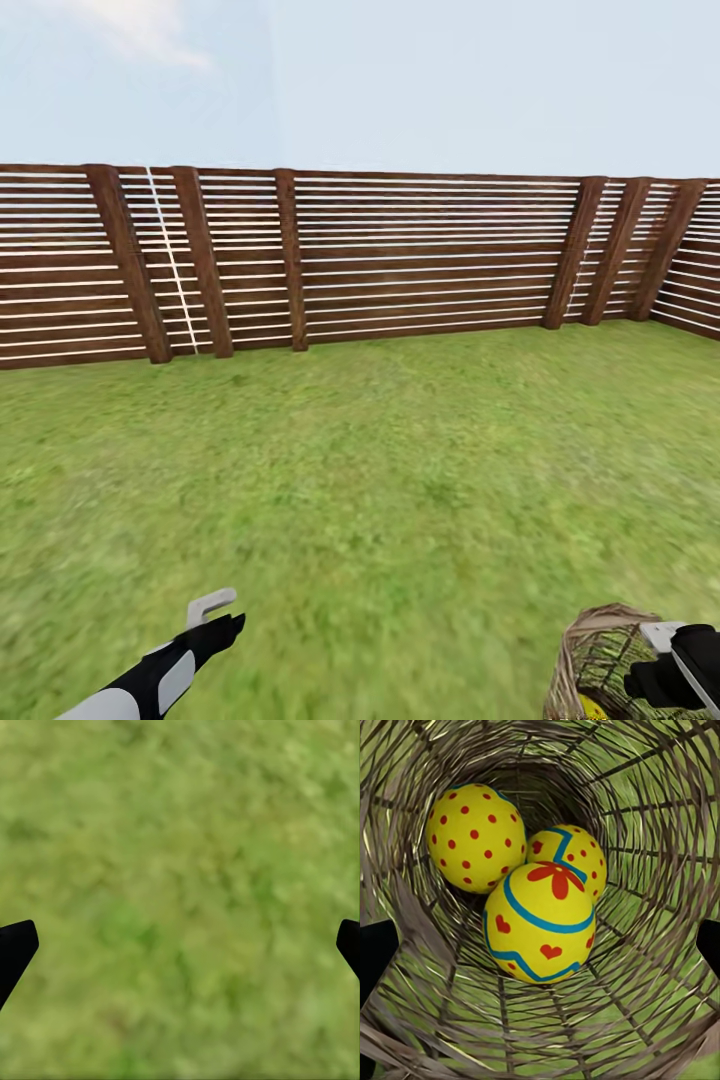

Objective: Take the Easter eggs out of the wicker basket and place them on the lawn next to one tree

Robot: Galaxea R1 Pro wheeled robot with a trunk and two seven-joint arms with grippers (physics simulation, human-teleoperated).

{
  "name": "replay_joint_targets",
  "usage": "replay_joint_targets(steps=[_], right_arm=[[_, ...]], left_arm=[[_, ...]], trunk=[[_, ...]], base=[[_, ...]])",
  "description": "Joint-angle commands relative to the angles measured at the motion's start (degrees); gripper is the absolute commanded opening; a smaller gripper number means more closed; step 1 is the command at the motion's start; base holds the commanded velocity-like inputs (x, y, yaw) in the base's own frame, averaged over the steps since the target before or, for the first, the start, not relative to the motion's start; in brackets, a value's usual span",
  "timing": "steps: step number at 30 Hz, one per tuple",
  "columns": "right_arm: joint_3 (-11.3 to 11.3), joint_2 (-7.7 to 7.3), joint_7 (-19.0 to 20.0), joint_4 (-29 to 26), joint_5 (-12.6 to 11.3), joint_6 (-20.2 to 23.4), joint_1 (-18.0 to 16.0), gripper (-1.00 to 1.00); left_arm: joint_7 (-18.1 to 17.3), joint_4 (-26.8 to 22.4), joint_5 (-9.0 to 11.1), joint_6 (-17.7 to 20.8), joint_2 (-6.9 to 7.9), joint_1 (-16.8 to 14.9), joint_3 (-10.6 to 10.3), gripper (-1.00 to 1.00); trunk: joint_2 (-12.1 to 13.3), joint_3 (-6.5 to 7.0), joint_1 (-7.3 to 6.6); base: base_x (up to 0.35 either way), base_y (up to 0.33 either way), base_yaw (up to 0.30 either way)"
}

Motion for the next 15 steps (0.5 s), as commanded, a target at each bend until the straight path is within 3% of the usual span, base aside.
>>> replay_joint_targets(steps=[1,15], right_arm=[[0.1,-0.02,0.3,-0.1,0.4,0.2,0.0,1.0],[0.2,0.18,0.3,-0.1,0.4,0.1,0.0,1.0]], left_arm=[[-0.4,0.1,0.1,-0.1,-0.01,0.0,0.5,1.0],[-0.4,0.1,0.1,-0.1,-0.01,0.0,0.5,1.0]], trunk=[[-0.4,-0.24,0.22],[-6.1,-2.75,3.29]], base=[[0.0,0.0,0.0],[0.0,0.0,0.0]])
